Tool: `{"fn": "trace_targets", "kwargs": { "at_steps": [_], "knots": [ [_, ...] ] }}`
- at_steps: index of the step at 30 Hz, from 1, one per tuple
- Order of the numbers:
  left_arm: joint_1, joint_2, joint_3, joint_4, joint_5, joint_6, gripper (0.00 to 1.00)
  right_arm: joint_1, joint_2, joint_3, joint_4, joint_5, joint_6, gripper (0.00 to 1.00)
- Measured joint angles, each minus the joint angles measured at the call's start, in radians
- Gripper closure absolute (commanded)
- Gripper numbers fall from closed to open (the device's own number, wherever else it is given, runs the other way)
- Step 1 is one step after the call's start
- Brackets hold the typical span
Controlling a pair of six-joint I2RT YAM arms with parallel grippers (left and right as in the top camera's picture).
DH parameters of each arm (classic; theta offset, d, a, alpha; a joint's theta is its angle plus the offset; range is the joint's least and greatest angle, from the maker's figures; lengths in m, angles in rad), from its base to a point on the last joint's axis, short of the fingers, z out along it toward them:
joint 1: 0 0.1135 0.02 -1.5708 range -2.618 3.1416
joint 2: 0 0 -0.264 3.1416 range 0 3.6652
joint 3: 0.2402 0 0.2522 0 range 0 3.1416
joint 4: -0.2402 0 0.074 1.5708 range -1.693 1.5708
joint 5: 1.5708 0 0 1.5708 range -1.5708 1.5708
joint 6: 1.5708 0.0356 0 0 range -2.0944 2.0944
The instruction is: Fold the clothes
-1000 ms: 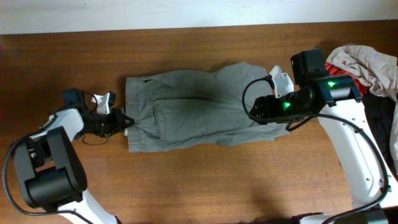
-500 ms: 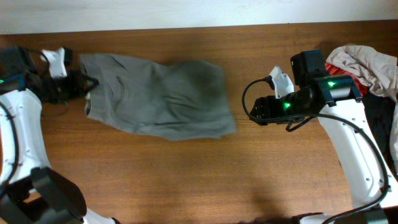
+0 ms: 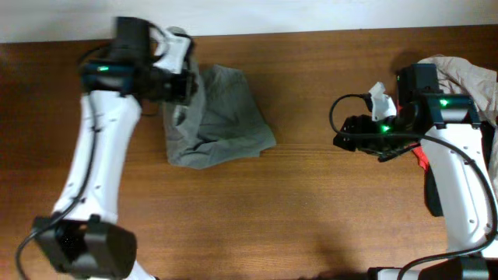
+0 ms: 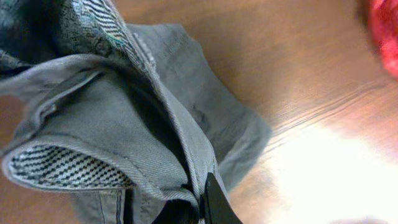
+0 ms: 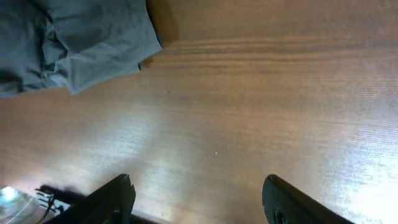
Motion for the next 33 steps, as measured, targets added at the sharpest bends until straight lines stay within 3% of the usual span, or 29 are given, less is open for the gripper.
{"fn": "trace_targets", "kwargs": {
  "at_steps": [4,5,7,9,10,11,15,20,24,26,31,33],
  "knots": [
    [-0.082,0.108,0.004,0.036,-0.088,-0.001,0.96,-0.005,0.0,0.0,-0.016,-0.011,0.0,0.31],
    [-0.092,0.136,0.004,0.045,-0.099,-0.001,0.88,-0.005,0.0,0.0,-0.018,-0.016,-0.001,0.32],
    [-0.109,0.204,0.004,0.068,-0.117,-0.008,0.56,-0.005,0.0,0.0,-0.022,-0.031,-0.006,0.32],
    [-0.121,0.266,0.004,0.086,-0.133,-0.011,0.44,-0.005,0.0,0.0,-0.023,-0.043,-0.008,0.32],
    [-0.126,0.29,0.004,0.092,-0.137,-0.017,0.3,-0.005,0.0,0.0,-0.023,-0.046,-0.008,0.32],
    [-0.13,0.307,0.004,0.095,-0.14,-0.025,0.24,-0.005,0.0,0.0,-0.023,-0.05,-0.008,0.32],
    [-0.14,0.326,0.033,0.028,-0.151,-0.032,0.16,-0.005,0.0,0.0,-0.023,-0.057,-0.009,0.32],
    [-0.134,0.324,0.293,-0.16,-0.178,-0.031,0.13,-0.005,0.0,0.0,-0.023,-0.06,-0.027,0.32],
    [-0.093,0.299,0.456,-0.239,-0.207,-0.031,0.13,-0.005,0.0,0.0,-0.014,-0.065,-0.071,0.32],
    [-0.059,0.282,0.49,-0.247,-0.215,-0.032,0.29,-0.005,0.0,0.0,0.007,-0.083,-0.099,0.35],
    [0.017,0.276,0.465,-0.249,-0.226,-0.04,0.83,0.022,0.0,0.001,0.159,-0.141,-0.137,0.74],
    [0.032,0.288,0.438,-0.235,-0.217,-0.036,0.95,0.062,0.0,0.001,0.232,-0.154,-0.118,0.78]
  ]
}}
